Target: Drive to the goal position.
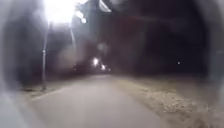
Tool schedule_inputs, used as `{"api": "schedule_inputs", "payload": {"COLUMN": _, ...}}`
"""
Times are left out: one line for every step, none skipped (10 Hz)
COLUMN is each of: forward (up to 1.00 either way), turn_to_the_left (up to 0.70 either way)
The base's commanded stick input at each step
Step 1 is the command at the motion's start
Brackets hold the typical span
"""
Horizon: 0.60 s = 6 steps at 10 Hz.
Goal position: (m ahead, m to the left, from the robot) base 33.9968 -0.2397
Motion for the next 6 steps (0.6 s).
{"api": "schedule_inputs", "payload": {"forward": 1.0, "turn_to_the_left": 0.35}}
{"api": "schedule_inputs", "payload": {"forward": 1.0, "turn_to_the_left": 0.4}}
{"api": "schedule_inputs", "payload": {"forward": 1.0, "turn_to_the_left": 0.4}}
{"api": "schedule_inputs", "payload": {"forward": 1.0, "turn_to_the_left": 0.34}}
{"api": "schedule_inputs", "payload": {"forward": 1.0, "turn_to_the_left": 0.25}}
{"api": "schedule_inputs", "payload": {"forward": 1.0, "turn_to_the_left": 0.16}}
